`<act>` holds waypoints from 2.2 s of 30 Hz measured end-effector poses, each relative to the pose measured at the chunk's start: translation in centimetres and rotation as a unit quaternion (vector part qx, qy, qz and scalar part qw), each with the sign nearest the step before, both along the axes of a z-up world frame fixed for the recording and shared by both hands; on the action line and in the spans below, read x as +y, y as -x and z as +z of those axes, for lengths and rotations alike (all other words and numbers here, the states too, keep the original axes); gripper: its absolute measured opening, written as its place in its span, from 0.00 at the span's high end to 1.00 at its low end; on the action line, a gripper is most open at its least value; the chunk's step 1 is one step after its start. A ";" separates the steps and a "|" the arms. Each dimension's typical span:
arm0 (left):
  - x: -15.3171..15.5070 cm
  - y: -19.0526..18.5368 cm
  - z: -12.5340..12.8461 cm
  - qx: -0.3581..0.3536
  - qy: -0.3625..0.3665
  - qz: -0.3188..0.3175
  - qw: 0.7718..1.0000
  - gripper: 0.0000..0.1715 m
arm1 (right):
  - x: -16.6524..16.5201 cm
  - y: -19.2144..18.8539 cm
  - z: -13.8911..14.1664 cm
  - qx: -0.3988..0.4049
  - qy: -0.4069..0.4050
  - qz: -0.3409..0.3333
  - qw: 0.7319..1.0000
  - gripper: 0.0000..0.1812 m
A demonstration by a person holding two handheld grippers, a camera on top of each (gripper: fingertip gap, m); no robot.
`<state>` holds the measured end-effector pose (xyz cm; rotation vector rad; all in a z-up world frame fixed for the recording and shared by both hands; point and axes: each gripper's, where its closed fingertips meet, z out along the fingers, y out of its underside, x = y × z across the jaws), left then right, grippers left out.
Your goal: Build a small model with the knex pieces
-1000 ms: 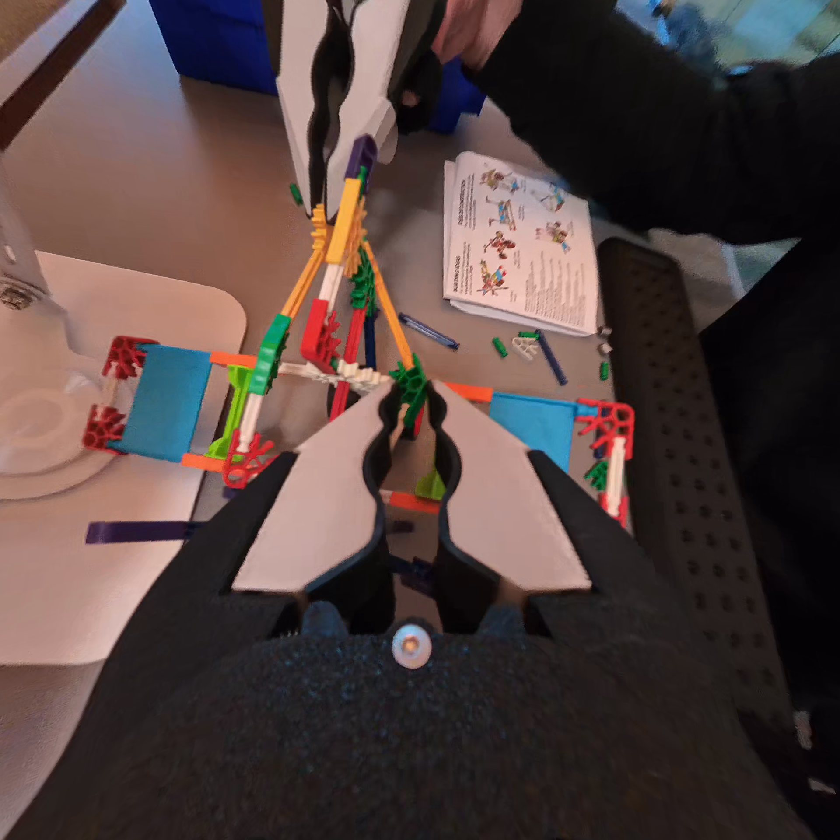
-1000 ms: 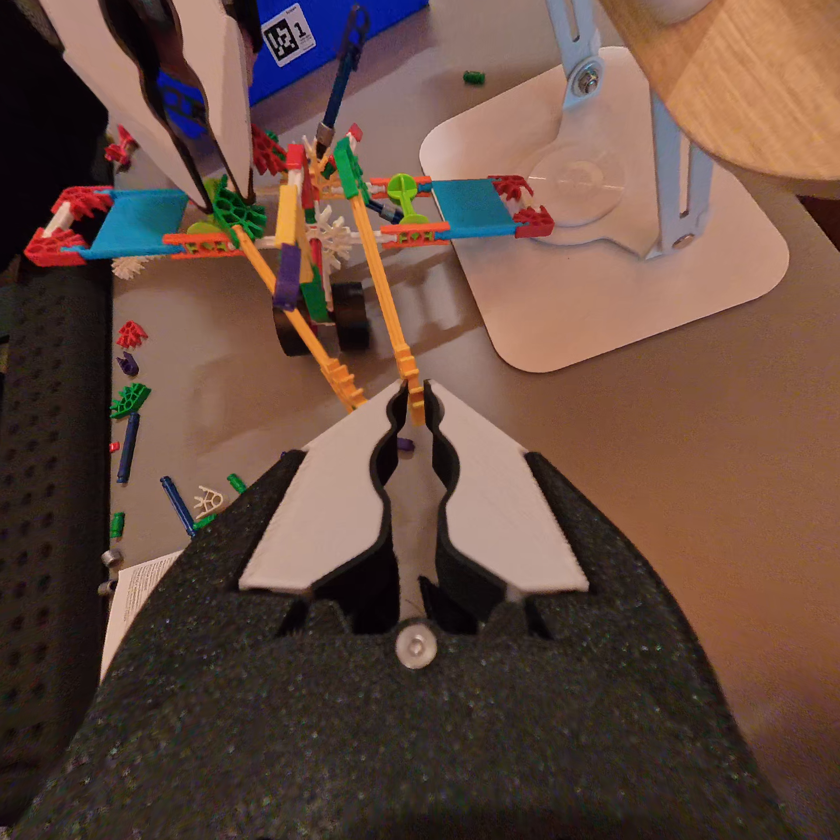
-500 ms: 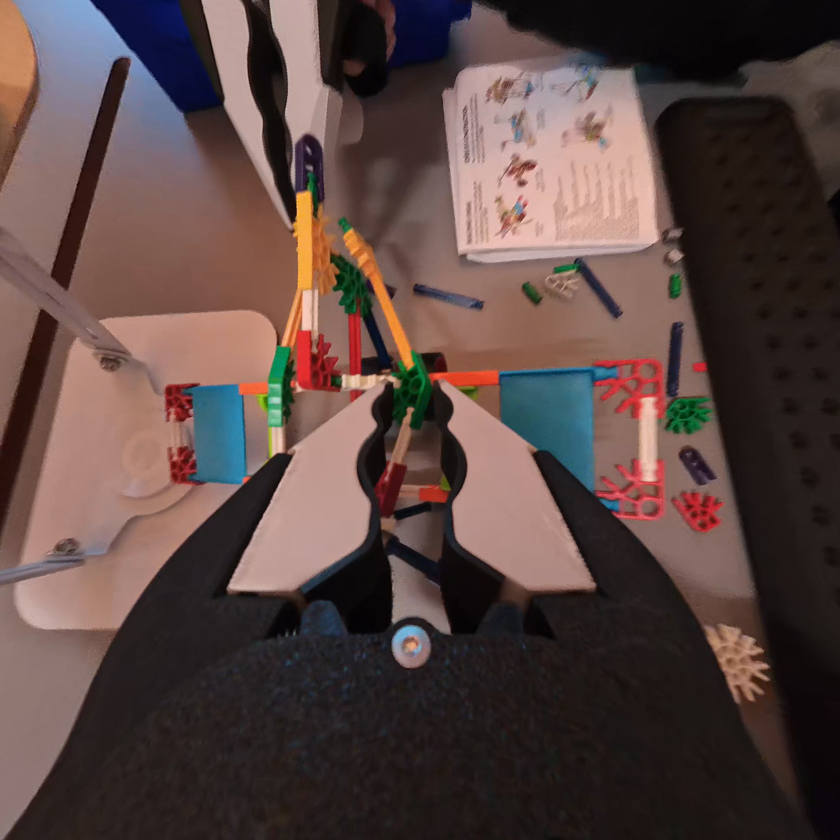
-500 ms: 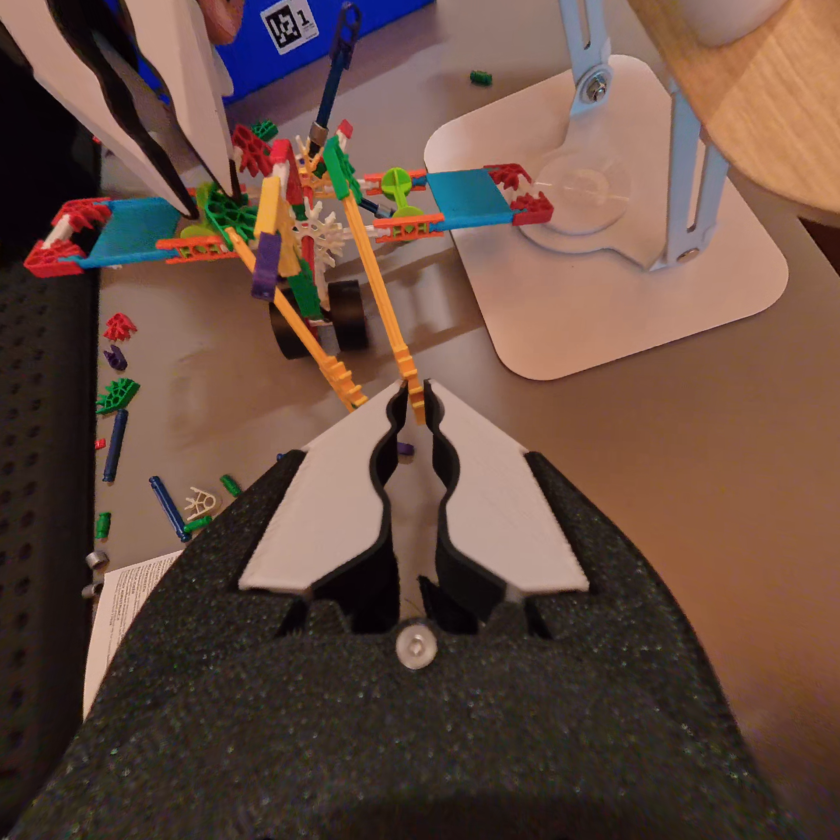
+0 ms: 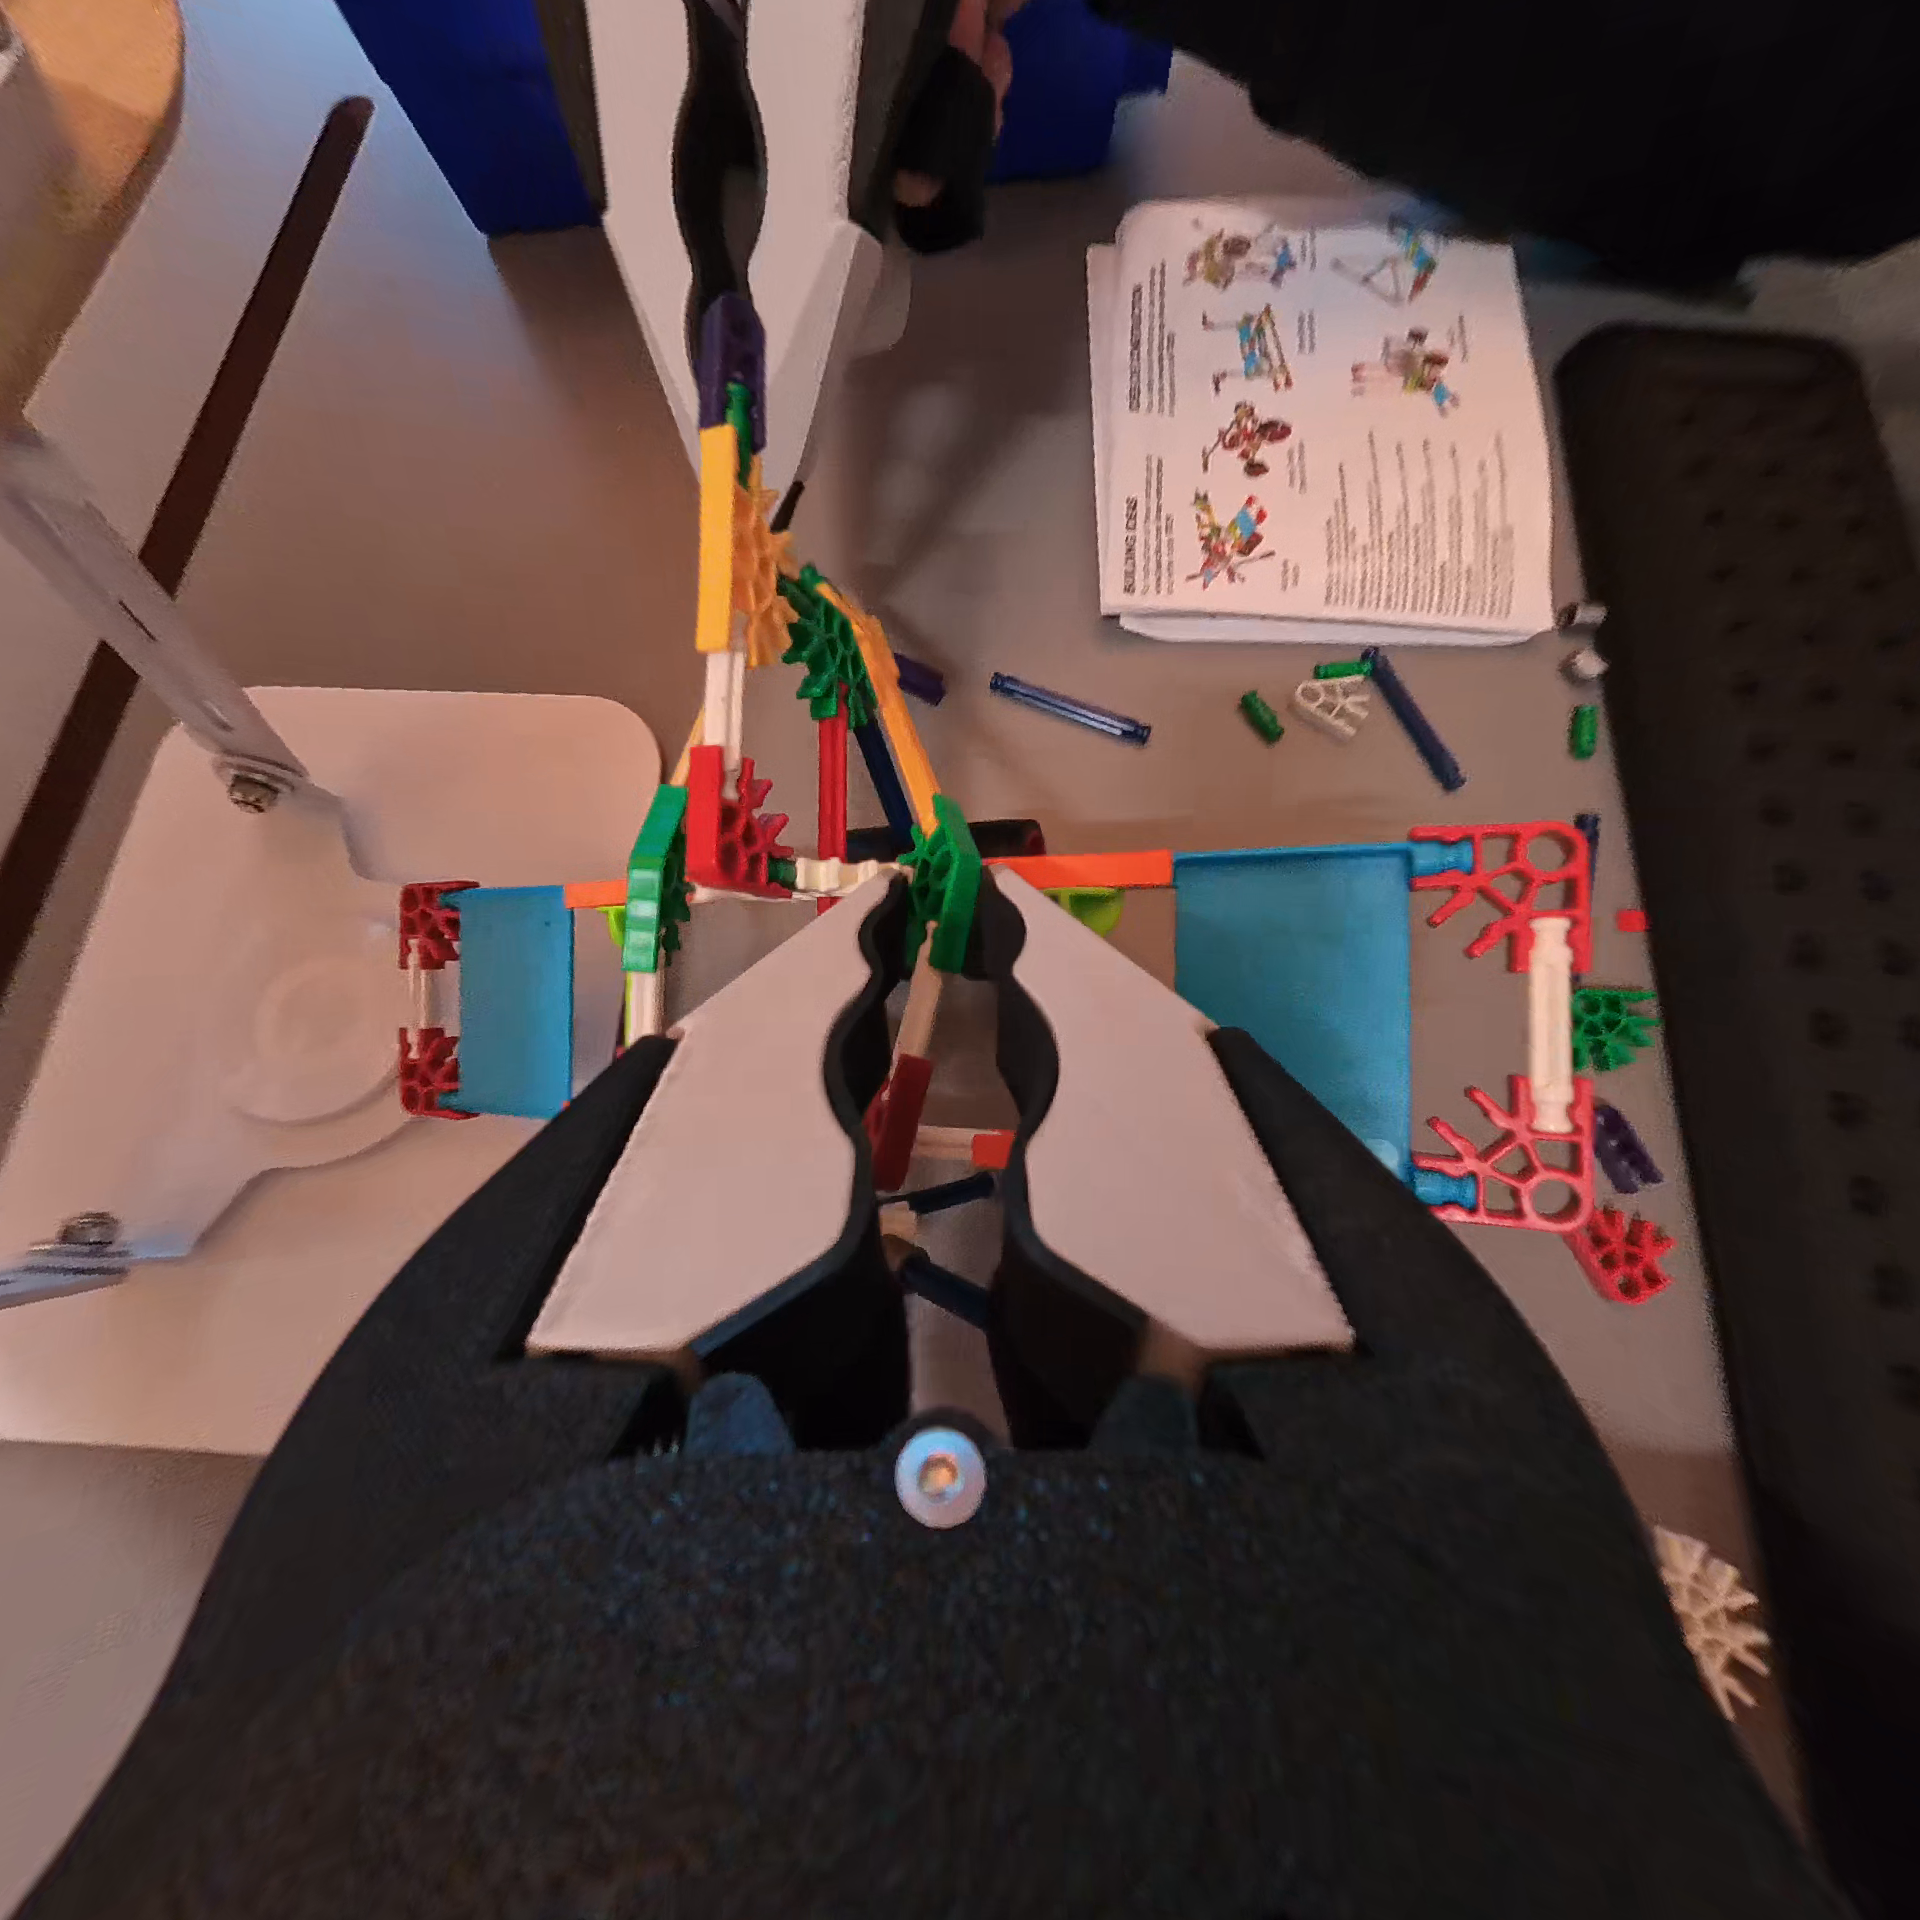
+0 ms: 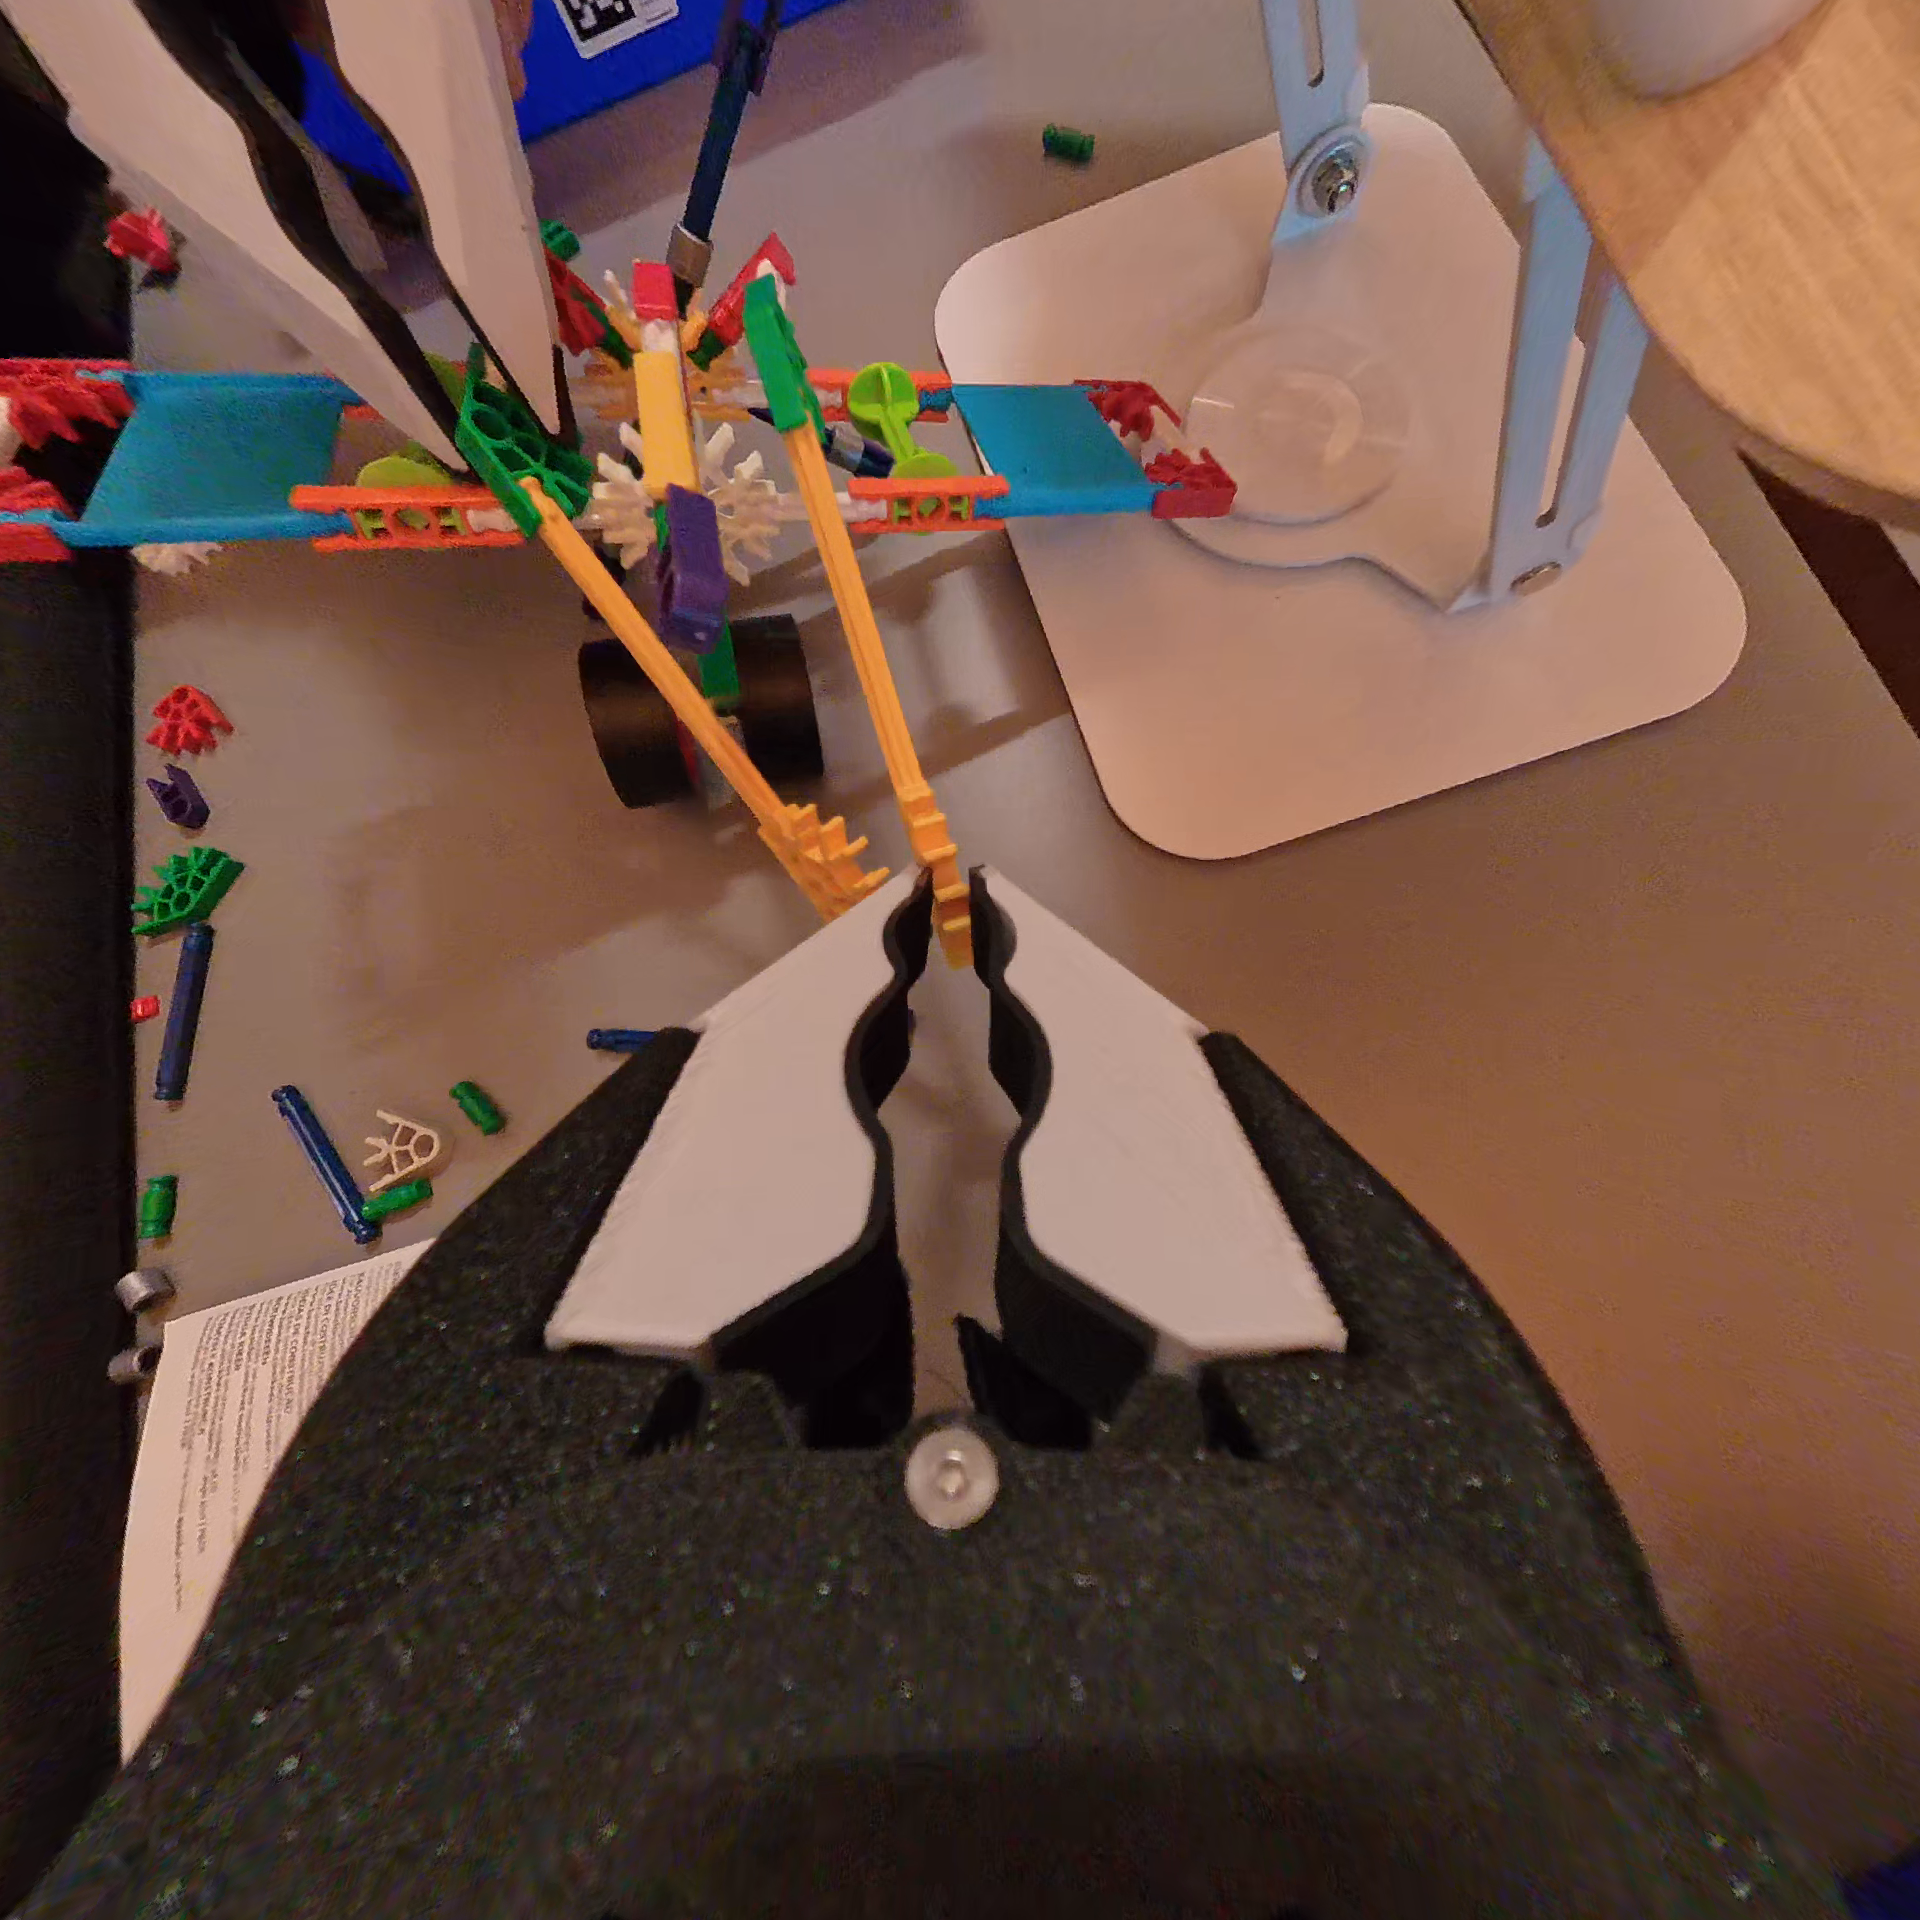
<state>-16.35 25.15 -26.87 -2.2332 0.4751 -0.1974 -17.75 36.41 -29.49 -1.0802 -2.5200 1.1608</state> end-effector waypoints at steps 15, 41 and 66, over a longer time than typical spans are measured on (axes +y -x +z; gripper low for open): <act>0.3 0.0 0.6 -0.097 -0.027 -0.005 0.995 0.95 | -4.2 -2.2 0.0 0.105 -0.165 0.125 0.973 0.90; 0.7 0.2 1.3 -0.159 -0.051 -0.004 0.986 0.97 | -3.0 -4.0 -1.3 0.039 -0.155 0.146 0.976 0.87; 1.3 0.0 1.0 -0.207 -0.029 0.009 0.978 0.93 | -0.2 -2.4 1.6 0.178 -0.373 0.123 0.902 0.86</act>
